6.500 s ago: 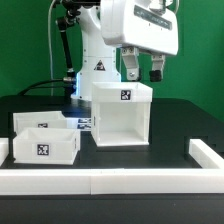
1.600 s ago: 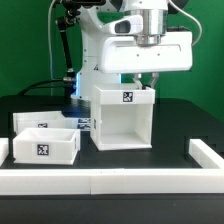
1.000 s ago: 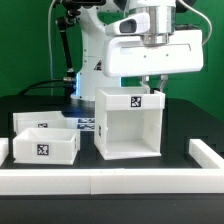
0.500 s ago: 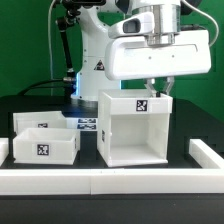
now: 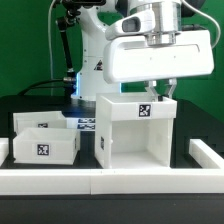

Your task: Assemble drawer

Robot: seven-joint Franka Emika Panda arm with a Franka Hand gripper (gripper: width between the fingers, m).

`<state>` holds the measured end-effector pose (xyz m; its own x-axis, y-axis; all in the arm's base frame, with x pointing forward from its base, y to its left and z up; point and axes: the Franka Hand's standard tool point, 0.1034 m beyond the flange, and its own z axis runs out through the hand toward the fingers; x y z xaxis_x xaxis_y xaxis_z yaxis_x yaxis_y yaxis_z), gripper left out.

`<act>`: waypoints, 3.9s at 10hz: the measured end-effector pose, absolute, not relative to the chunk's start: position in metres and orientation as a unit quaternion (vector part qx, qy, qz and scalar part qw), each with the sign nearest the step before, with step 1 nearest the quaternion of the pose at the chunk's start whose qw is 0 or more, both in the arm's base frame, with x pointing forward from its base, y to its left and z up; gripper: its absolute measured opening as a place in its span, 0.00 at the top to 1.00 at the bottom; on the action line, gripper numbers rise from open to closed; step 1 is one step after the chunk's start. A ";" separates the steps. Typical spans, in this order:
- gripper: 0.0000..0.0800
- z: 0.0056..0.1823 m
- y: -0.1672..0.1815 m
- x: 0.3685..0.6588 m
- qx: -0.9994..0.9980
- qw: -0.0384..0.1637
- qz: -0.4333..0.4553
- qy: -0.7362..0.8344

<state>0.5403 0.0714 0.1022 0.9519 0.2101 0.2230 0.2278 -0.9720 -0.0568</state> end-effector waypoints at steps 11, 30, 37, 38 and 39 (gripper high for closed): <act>0.95 0.104 0.089 0.572 -0.989 0.055 -0.128 -0.052; 0.92 0.119 0.080 0.609 -0.826 0.173 -0.163 0.510; 0.92 0.120 0.081 0.622 -0.713 0.213 -0.128 0.656; 0.92 0.119 0.089 0.626 -0.702 0.218 -0.112 0.668; 0.92 0.118 0.091 0.628 -0.702 0.219 -0.104 0.670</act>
Offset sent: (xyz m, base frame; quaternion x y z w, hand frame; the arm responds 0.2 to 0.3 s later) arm 0.0000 0.0000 0.0000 0.0000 0.0000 0.0000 1.0000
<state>0.6282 0.0912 0.1181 0.0807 -0.9858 -0.1473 -0.8951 -0.0067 -0.4458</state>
